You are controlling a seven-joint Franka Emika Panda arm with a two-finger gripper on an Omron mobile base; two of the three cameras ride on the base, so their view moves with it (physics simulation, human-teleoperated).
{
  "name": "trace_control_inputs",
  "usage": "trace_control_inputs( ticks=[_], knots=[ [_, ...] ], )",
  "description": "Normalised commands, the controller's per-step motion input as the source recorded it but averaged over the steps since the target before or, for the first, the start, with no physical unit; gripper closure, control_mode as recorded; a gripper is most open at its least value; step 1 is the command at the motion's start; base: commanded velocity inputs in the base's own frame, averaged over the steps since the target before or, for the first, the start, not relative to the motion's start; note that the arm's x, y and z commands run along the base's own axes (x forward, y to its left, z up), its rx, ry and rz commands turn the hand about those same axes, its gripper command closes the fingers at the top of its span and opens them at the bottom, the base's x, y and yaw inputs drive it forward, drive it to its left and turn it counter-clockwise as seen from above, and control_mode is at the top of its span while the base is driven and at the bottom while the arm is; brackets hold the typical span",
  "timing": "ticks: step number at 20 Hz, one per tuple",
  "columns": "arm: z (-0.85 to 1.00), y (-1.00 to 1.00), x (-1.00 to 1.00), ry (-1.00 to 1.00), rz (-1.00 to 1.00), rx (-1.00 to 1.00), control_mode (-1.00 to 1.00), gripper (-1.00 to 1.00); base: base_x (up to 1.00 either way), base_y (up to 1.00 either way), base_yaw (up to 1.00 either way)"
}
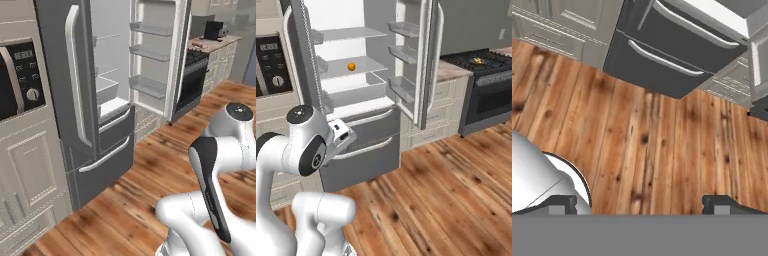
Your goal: Place the cold items (eggplant and orange) from the fridge in one tupperware on the dining counter. Place the warm items (hot dog and kebab skewer) in the stove area in another tupperware.
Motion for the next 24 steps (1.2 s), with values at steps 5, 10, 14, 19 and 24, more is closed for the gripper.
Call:
trace_control_inputs(
  ticks=[5,10,14,19,24],
  knots=[
    [0.0,0.0,0.0,0.0,0.0,0.0,1.0,-1.0,1.0,0.01,0.34],
    [0.0,0.0,0.0,0.0,0.0,0.0,1.0,-1.0,0.97,-0.21,0.28],
    [0.0,0.0,0.0,0.0,0.0,0.0,1.0,-1.0,0.68,-0.66,0.26],
    [0.0,0.0,0.0,0.0,0.0,0.0,1.0,-1.0,0.51,-0.39,0.25],
    [0.0,0.0,0.0,0.0,0.0,0.0,1.0,-1.0,0.54,0.11,0.22]
  ],
)
